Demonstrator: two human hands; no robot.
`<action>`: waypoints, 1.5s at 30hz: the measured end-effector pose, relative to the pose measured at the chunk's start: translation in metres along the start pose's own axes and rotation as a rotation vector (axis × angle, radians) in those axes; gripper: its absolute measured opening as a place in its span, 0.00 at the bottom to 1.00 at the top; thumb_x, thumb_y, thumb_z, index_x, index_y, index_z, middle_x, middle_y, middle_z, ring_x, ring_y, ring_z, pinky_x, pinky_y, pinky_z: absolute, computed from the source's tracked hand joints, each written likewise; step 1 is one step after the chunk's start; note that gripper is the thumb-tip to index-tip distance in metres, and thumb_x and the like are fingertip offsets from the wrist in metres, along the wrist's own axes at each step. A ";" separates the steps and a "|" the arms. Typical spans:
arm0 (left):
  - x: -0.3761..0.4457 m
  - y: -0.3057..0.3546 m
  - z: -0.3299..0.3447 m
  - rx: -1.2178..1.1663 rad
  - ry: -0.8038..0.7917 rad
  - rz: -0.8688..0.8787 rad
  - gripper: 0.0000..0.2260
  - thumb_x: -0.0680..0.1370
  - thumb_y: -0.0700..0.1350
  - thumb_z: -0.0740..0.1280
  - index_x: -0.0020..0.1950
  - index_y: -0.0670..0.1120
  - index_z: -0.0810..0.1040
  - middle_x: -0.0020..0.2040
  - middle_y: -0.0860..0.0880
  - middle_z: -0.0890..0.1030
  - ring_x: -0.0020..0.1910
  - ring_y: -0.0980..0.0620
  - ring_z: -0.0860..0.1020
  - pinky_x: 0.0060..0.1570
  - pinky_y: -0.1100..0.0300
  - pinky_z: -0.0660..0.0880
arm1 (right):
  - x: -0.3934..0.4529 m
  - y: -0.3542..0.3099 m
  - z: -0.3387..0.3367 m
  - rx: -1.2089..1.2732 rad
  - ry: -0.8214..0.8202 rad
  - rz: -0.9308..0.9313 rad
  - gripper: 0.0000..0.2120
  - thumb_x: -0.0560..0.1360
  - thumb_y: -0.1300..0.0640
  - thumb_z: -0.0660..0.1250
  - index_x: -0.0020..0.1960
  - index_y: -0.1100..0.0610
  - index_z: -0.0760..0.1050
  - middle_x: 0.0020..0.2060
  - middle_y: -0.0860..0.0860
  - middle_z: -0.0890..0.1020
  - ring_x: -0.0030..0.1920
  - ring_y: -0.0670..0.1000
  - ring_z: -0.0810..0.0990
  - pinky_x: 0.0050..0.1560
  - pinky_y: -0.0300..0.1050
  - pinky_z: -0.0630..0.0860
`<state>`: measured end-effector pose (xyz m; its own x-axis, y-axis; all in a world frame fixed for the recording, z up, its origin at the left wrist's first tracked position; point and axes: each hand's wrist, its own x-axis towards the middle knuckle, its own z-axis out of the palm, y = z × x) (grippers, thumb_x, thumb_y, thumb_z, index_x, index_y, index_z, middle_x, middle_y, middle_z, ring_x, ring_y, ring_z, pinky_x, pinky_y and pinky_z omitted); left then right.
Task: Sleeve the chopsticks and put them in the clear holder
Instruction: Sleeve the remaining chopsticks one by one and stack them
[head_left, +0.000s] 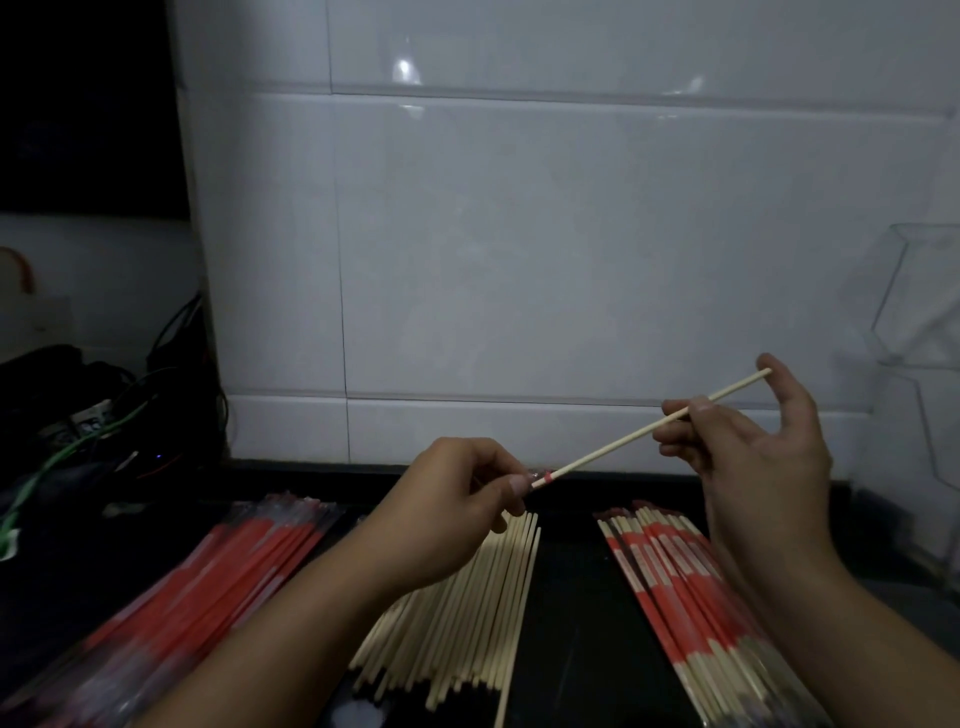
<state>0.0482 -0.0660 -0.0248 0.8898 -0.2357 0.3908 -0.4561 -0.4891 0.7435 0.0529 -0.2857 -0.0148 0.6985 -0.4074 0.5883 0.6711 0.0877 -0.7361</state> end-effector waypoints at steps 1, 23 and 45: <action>-0.001 0.001 0.000 -0.017 -0.001 -0.001 0.05 0.81 0.46 0.66 0.48 0.52 0.81 0.40 0.53 0.84 0.39 0.56 0.82 0.47 0.55 0.81 | -0.001 0.000 0.001 -0.010 -0.011 -0.001 0.26 0.80 0.64 0.63 0.74 0.47 0.62 0.41 0.58 0.85 0.38 0.52 0.85 0.43 0.40 0.81; 0.002 0.000 -0.007 -0.160 0.156 -0.104 0.05 0.80 0.42 0.67 0.46 0.46 0.82 0.39 0.48 0.85 0.33 0.56 0.82 0.32 0.68 0.73 | -0.041 0.004 0.016 -0.841 -1.364 -0.018 0.04 0.75 0.53 0.72 0.49 0.47 0.81 0.51 0.39 0.74 0.54 0.38 0.76 0.56 0.33 0.73; 0.000 0.004 -0.005 -0.177 0.097 -0.112 0.05 0.81 0.43 0.66 0.49 0.46 0.82 0.40 0.49 0.86 0.36 0.54 0.83 0.40 0.60 0.79 | -0.001 -0.016 0.002 -0.106 -0.211 -0.169 0.15 0.80 0.67 0.61 0.58 0.49 0.73 0.39 0.56 0.82 0.28 0.48 0.72 0.29 0.38 0.72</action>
<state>0.0459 -0.0641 -0.0195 0.9333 -0.1021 0.3442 -0.3576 -0.3503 0.8657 0.0420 -0.2849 -0.0032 0.6223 -0.2090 0.7544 0.7608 -0.0651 -0.6457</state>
